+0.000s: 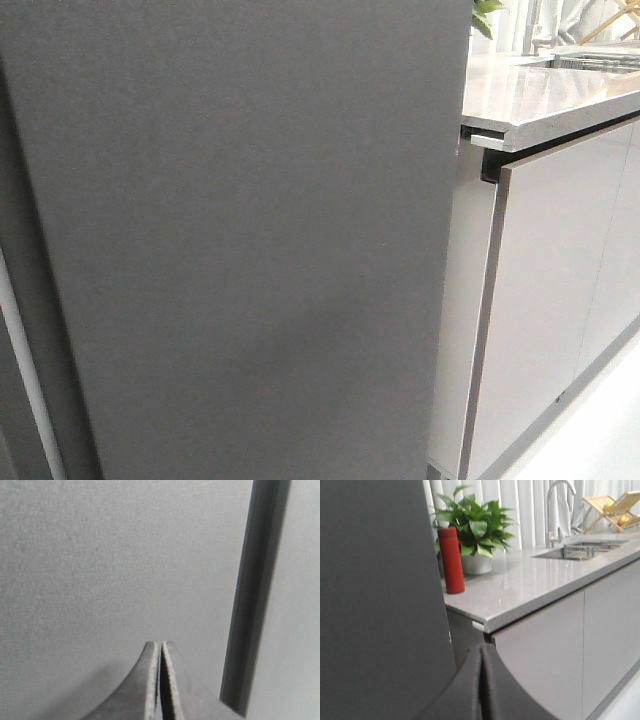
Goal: Close fridge door
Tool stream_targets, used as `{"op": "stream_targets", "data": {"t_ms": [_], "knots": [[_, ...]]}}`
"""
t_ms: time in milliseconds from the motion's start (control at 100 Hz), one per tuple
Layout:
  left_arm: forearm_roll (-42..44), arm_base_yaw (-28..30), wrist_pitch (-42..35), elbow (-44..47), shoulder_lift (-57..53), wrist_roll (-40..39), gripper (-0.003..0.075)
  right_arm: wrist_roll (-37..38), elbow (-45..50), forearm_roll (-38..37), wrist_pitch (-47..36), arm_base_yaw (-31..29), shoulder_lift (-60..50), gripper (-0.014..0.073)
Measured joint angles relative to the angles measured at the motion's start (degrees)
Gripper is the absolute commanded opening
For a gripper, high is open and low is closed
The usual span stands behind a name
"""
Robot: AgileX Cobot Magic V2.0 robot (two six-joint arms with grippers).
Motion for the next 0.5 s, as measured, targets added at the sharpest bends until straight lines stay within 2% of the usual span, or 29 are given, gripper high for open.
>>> {"op": "stream_targets", "data": {"t_ms": [310,500], "knots": [[0.0,0.0,0.0,0.0,0.0,0.0,-0.0021,0.0,11.2,-0.8,0.1,0.0,-10.4,-0.0076],[0.0,0.0,0.0,0.0,0.0,0.0,-0.0021,0.0,14.3,-2.1,-0.6,-0.9,-11.2,-0.0076]]}}
